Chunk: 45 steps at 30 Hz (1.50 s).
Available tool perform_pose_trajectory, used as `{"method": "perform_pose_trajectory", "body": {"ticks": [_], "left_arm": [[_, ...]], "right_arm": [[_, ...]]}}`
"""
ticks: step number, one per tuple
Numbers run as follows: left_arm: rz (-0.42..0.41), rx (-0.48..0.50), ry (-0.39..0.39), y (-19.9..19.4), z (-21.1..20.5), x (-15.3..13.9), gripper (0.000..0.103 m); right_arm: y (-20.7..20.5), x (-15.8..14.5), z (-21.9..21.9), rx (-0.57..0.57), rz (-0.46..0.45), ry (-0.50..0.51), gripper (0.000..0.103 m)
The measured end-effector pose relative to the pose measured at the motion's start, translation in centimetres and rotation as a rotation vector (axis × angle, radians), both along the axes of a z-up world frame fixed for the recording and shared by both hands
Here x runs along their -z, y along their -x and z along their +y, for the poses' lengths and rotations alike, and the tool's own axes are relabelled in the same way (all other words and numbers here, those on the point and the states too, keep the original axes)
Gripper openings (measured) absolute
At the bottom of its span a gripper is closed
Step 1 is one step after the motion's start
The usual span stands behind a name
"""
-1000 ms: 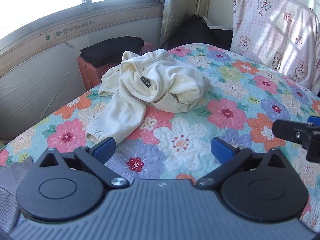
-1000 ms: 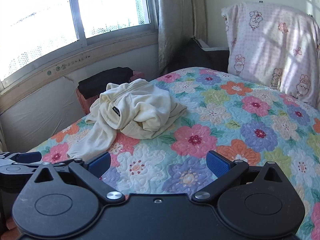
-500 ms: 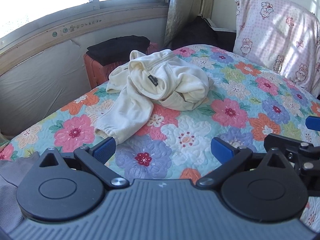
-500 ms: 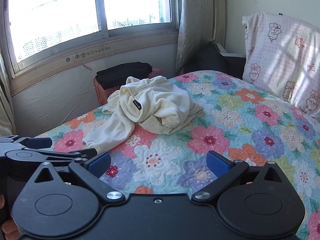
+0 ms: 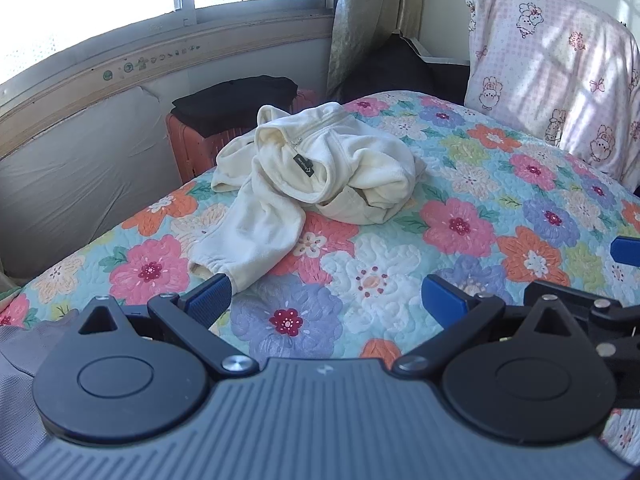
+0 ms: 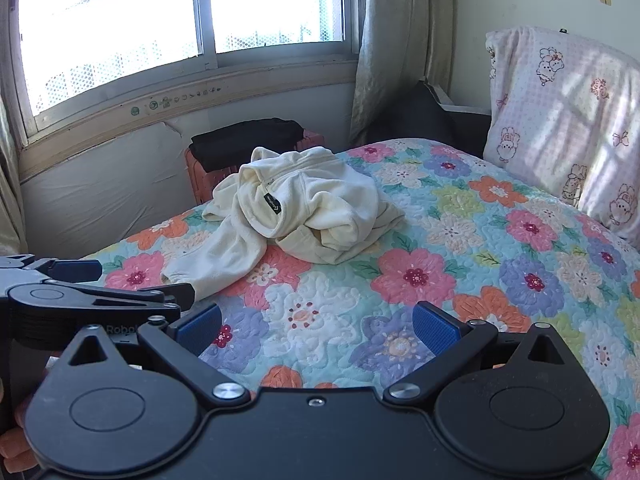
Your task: Fold clothes
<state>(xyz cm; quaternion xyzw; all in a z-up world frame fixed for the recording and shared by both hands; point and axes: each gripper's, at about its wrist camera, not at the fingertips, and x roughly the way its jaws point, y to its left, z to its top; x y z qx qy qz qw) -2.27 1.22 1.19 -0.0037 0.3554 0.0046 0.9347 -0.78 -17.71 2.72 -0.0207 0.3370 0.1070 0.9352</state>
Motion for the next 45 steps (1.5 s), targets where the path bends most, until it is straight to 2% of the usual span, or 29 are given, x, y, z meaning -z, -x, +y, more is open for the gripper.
{"method": "perform_pose_trajectory", "body": {"ticks": [5, 10, 19, 33, 45], "left_arm": [[0.032, 0.019, 0.0, 0.0, -0.4, 0.8, 0.103], [0.028, 0.025, -0.006, 0.3, -0.5, 0.4, 0.103], [0.01, -0.005, 0.01, 0.6, 0.1, -0.7, 0.103], [0.006, -0.024, 0.025, 1.2, 0.1, -0.4, 0.103], [0.004, -0.035, 0.055, 0.4, -0.3, 1.4, 0.103]], "right_arm": [[1.7, 0.5, 0.0, 0.047, 0.0, -0.03, 0.103], [1.8, -0.4, 0.4, 0.063, 0.008, -0.049, 0.103], [2.2, 0.2, -0.2, 0.071, 0.004, -0.043, 0.103], [2.8, 0.5, -0.8, 0.093, -0.006, -0.061, 0.103], [2.3, 1.5, -0.9, 0.082, 0.0, -0.097, 0.103]]}}
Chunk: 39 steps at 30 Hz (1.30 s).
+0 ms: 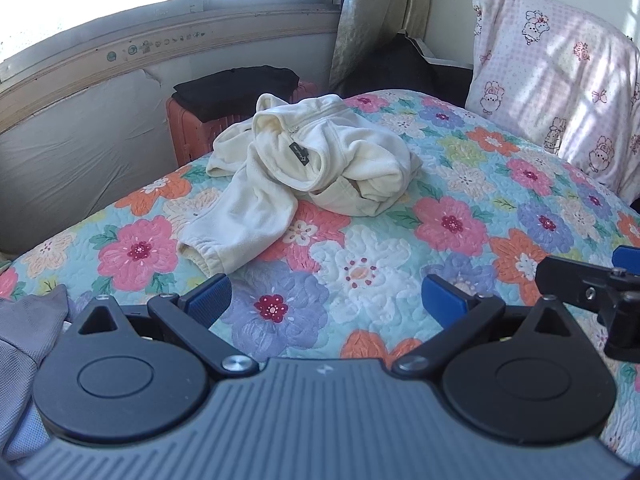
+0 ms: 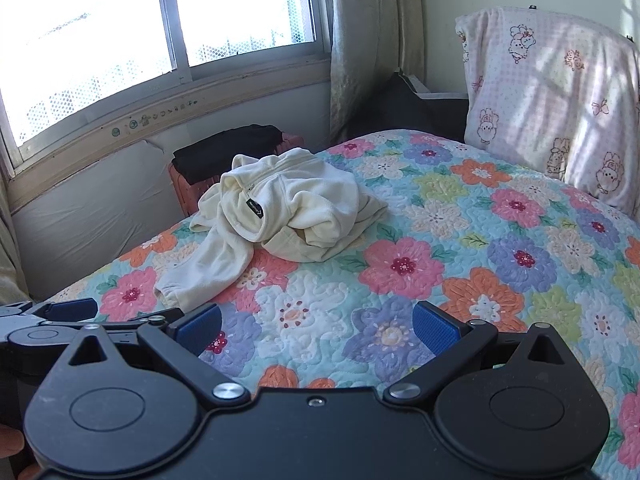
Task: Fold clothes
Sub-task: 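Reach both grippers into the crumpled cream fleece jacket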
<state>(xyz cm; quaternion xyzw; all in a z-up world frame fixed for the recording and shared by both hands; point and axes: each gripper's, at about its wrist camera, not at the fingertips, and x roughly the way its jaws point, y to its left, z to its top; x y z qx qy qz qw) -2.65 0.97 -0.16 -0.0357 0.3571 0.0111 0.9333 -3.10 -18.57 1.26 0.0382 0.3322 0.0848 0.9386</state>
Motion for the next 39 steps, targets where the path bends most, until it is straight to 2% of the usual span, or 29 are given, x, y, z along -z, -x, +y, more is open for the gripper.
{"method": "perform_pose_trajectory", "body": {"ticks": [6, 10, 11, 16, 21, 23, 25, 26, 28, 30, 31, 32, 34, 36, 39], "left_arm": [[0.007, -0.02, -0.024, -1.4, 0.4, 1.5, 0.103], [-0.025, -0.043, -0.144, -2.8, 0.0, 2.4, 0.101], [-0.017, -0.043, -0.148, -3.4, 0.2, 2.5, 0.101], [0.032, -0.024, -0.061, -7.4, 2.2, 3.0, 0.102], [0.091, -0.068, -0.085, -12.6, 3.8, 3.9, 0.099], [0.094, -0.091, -0.029, -14.6, 4.7, 4.2, 0.099], [0.088, -0.12, 0.064, -16.8, 5.8, 4.6, 0.099], [0.076, -0.147, 0.09, -17.8, 6.3, 4.9, 0.099], [0.06, -0.199, 0.132, -19.8, 7.2, 5.7, 0.099], [0.059, -0.223, 0.19, -22.0, 7.9, 6.7, 0.099], [0.059, -0.235, 0.219, -23.0, 8.3, 7.2, 0.099], [0.057, -0.238, 0.244, -24.0, 8.5, 7.7, 0.099], [0.043, -0.236, 0.263, -25.5, 8.8, 8.5, 0.099], [-0.015, -0.236, 0.275, -26.3, 9.1, 9.0, 0.099], [-0.099, -0.292, 0.325, -26.8, 11.1, 11.0, 0.099]], "right_arm": [[-1.3, 1.0, 0.6, -0.043, -0.008, -0.028, 0.103], [-3.0, 1.6, 1.1, -0.098, -0.013, -0.039, 0.103], [-3.5, 1.5, 1.0, -0.11, -0.018, -0.048, 0.103], [-6.7, 1.2, 0.7, -0.188, -0.049, -0.022, 0.103], [-11.5, 0.9, -0.3, -0.248, -0.01, -0.019, 0.103], [-13.9, 1.1, -1.0, -0.267, 0.033, -0.056, 0.103], [-16.3, 1.5, -1.4, -0.246, 0.099, -0.09, 0.103], [-17.5, 1.7, -1.9, -0.221, 0.132, -0.119, 0.103], [-19.5, 2.2, -3.2, -0.182, 0.21, -0.25, 0.103], [-20.8, 3.6, -5.0, -0.138, 0.325, -0.481, 0.103], [-21.3, 4.3, -5.8, -0.094, 0.381, -0.564, 0.103], [-21.7, 4.8, -6.0, -0.062, 0.42, -0.59, 0.103], [-22.8, 5.0, -5.9, -0.054, 0.44, -0.499, 0.103], [-24.4, 4.8, -5.5, -0.077, 0.414, -0.349, 0.103], [-26.1, 6.1, -4.8, -0.099, 0.362, -0.187, 0.103]]}}
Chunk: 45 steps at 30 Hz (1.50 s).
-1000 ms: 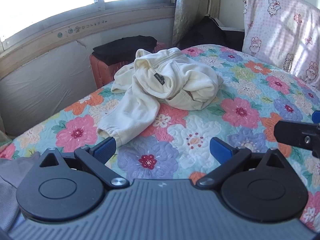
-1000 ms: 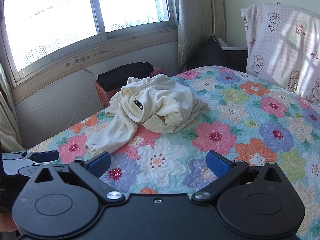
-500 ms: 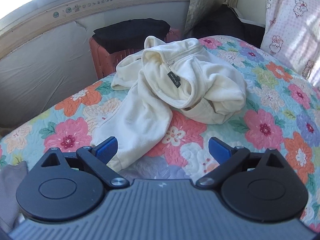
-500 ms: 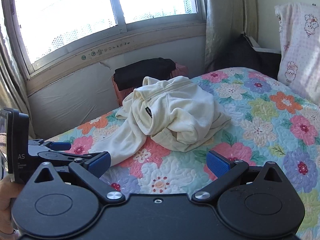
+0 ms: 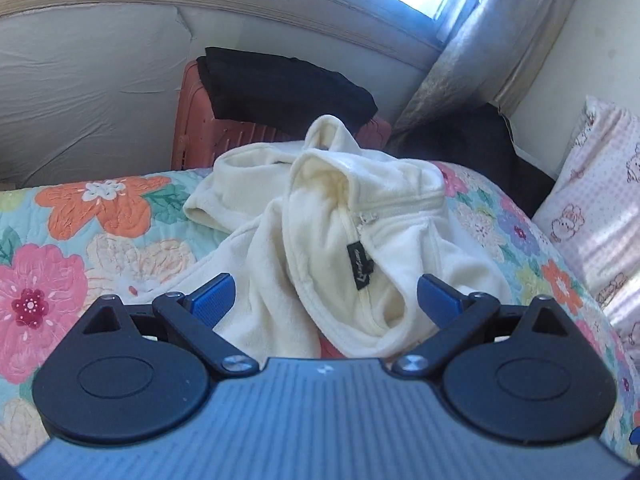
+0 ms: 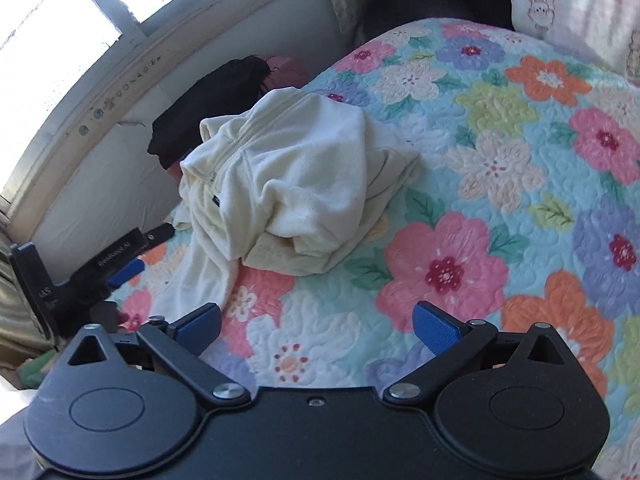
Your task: Fold clothes
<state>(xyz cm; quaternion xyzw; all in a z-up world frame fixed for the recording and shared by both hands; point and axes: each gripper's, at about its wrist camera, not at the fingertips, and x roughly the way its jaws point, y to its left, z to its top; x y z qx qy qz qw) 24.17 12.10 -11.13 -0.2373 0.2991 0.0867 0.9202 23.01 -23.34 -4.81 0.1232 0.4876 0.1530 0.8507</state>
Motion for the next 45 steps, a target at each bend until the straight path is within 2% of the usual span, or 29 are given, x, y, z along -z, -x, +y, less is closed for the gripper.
{"method": "perform_pose_trajectory", "body": {"ticks": [3, 5, 6, 8, 10, 13, 16, 18, 21, 24, 26, 29, 30, 31, 33, 35, 36, 37, 39, 41, 43, 45], "left_arm": [[0.002, -0.038, 0.037, -0.2, 2.3, 2.9, 0.099], [0.017, -0.067, 0.049, -0.4, 3.3, 3.9, 0.099], [0.023, -0.077, 0.063, -0.6, 3.9, 4.4, 0.098], [0.005, -0.056, 0.209, -1.3, 5.2, 5.3, 0.095], [-0.035, -0.039, 0.383, -1.6, 6.2, 6.6, 0.095], [-0.033, -0.048, 0.363, -2.5, 5.7, 7.4, 0.095], [-0.016, -0.073, 0.315, -3.2, 5.3, 7.7, 0.095], [-0.035, -0.079, 0.328, -3.1, 5.6, 7.8, 0.095], [-0.033, -0.054, 0.356, -3.1, 5.9, 8.2, 0.096], [-0.028, -0.043, 0.323, -3.5, 6.2, 8.8, 0.096], [-0.06, -0.015, 0.419, -3.7, 6.8, 9.9, 0.095], [-0.075, -0.012, 0.581, -4.1, 7.4, 11.7, 0.095], [-0.042, -0.016, 0.565, -4.5, 7.1, 12.0, 0.095], [-0.001, -0.022, 0.504, -4.8, 6.5, 12.0, 0.094], [0.02, 0.002, 0.415, -5.2, 5.4, 11.6, 0.091], [-0.013, 0.008, 0.409, -5.2, 5.0, 11.4, 0.089], [-0.026, 0.004, 0.408, -5.3, 4.9, 11.4, 0.085], [-0.038, -0.001, 0.406, -5.5, 4.8, 11.5, 0.079], [0.052, -0.025, 0.394, -7.3, 4.9, 12.0, 0.066], [0.087, -0.061, 0.462, -8.4, 5.2, 12.3, 0.064], [0.073, -0.058, 0.455, -8.5, 4.9, 11.9, 0.063], [0.059, -0.056, 0.455, -8.5, 4.8, 12.4, 0.066]], "right_arm": [[-1.6, 2.6, 0.7, -0.091, 0.012, 0.019, 0.103], [-2.5, 4.4, 1.5, -0.155, 0.038, -0.008, 0.103], [-2.9, 4.9, 1.5, -0.187, 0.023, -0.039, 0.102], [-3.2, 5.0, 0.7, -0.202, -0.024, -0.098, 0.102], [-4.4, 5.0, -0.4, -0.205, 0.014, -0.126, 0.102], [-6.2, 5.1, -1.9, -0.161, -0.007, -0.168, 0.102], [-8.8, 5.9, -3.8, -0.052, -0.018, -0.256, 0.102], [-10.2, 6.7, -5.1, 0.03, -0.019, -0.336, 0.102], [-12.3, 7.9, -6.2, 0.121, 0.05, -0.411, 0.102], [-14.5, 9.0, -7.0, 0.185, 0.121, -0.478, 0.102], [-16.3, 9.9, -7.3, 0.183, 0.123, -0.493, 0.102], [-18.1, 11.3, -7.6, 0.14, 0.051, -0.493, 0.102], [-18.7, 12.2, -7.6, 0.13, 0.038, -0.468, 0.102], [-19.3, 13.0, -7.5, 0.119, 0.052, -0.436, 0.102], [-20.4, 14.6, -7.3, 0.094, 0.072, -0.37, 0.102], [-21.5, 15.2, -6.8, 0.084, 0.038, -0.253, 0.102], [-22.1, 15.5, -6.8, 0.095, 0.027, -0.218, 0.102], [-22.6, 15.7, -6.9, 0.109, 0.028, -0.223, 0.102], [-24.0, 16.3, -7.8, 0.157, 0.054, -0.324, 0.102], [-25.0, 17.0, -8.4, 0.204, 0.08, -0.452, 0.102], [-26.1, 18.4, -8.5, 0.253, 0.13, -0.545, 0.102], [-27.0, 20.0, -8.1, 0.295, 0.204, -0.587, 0.102]]}}
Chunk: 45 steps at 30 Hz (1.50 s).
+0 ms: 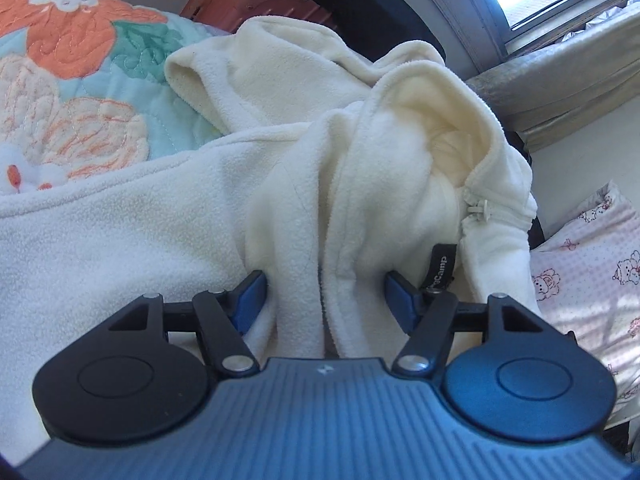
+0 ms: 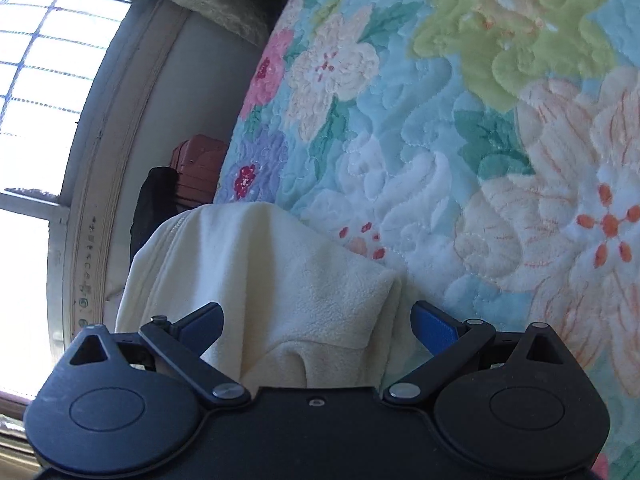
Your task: Fold clothes
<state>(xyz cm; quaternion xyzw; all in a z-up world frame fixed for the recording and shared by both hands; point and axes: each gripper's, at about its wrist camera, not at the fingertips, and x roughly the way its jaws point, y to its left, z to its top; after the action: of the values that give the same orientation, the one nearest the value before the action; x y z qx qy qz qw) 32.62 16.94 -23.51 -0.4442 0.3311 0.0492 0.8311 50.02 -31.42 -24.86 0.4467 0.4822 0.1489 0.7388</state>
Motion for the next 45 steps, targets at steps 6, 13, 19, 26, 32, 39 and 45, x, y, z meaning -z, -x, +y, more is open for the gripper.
{"method": "perform_pose_trajectory", "body": {"ticks": [6, 13, 19, 26, 32, 39, 45], "left_arm": [[-0.066, -0.002, 0.266, 0.2, 2.5, 2.1, 0.075], [-0.087, 0.001, 0.334, 0.7, 2.7, 2.5, 0.075], [-0.078, 0.037, 0.345, 0.8, 3.0, 2.1, 0.067], [-0.071, 0.131, 0.251, 0.6, 1.3, 0.2, 0.065], [-0.072, 0.229, 0.198, 0.6, -0.8, -2.0, 0.064], [-0.088, 0.376, 0.122, 3.0, -3.6, -5.8, 0.062], [-0.065, 0.522, -0.006, 8.2, -7.9, -11.0, 0.062]], "right_arm": [[0.2, 0.0, 3.6, 0.061, -0.048, 0.076, 0.099], [0.5, -2.3, 12.4, -0.199, -0.113, 0.049, 0.052], [2.7, -4.5, 17.0, -0.343, -0.122, 0.058, 0.052], [4.5, -4.9, 15.6, -0.331, -0.116, 0.072, 0.049], [6.5, -5.5, 13.3, -0.34, -0.109, 0.042, 0.047], [12.3, -4.9, 9.9, -0.34, -0.067, -0.084, 0.047], [21.0, -3.5, 5.0, -0.28, -0.06, -0.33, 0.047]]}}
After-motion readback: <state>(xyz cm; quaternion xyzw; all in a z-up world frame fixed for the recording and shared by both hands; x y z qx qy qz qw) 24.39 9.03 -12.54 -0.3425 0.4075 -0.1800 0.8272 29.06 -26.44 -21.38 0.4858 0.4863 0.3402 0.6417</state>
